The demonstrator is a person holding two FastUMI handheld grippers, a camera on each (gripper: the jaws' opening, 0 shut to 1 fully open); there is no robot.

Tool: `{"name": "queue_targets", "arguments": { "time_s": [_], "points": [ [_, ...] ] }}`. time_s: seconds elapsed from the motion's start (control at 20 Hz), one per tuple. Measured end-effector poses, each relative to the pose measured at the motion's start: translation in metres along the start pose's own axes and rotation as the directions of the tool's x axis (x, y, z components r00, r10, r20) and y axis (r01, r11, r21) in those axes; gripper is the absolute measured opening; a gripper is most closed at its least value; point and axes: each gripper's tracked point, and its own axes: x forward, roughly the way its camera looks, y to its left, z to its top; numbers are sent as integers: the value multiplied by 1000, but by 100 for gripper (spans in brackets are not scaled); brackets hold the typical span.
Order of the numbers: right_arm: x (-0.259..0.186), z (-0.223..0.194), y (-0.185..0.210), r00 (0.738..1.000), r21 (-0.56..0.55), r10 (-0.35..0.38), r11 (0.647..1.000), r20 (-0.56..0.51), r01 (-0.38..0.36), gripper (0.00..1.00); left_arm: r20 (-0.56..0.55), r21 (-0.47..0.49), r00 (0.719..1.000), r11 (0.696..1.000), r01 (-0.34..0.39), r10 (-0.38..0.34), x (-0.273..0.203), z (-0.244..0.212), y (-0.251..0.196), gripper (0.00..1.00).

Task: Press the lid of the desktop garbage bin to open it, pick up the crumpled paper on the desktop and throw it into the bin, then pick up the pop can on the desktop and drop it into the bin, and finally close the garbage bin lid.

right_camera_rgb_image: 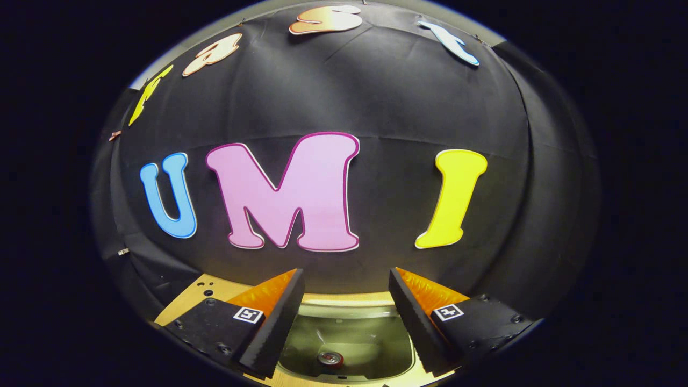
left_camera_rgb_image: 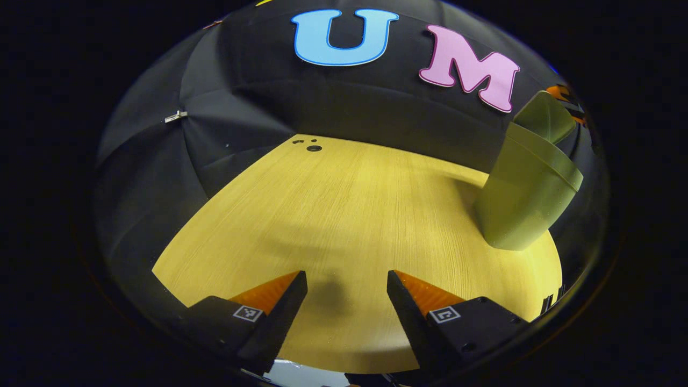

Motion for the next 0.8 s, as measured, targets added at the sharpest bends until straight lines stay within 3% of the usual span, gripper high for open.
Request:
{"name": "queue_targets", "arguments": {
  "time_s": [0.5, 0.8],
  "points": [
    [-16, -97, -1, 987, -4, -4, 1000, -161, 4, 98, -16, 61, 999, 997, 40, -39, 10, 4, -13, 96],
    [-20, -133, -2, 972, -13, -3, 1000, -234, 0, 99, -22, 78, 999, 996, 41, -39, 10, 3, -13, 96]
  ]
}}
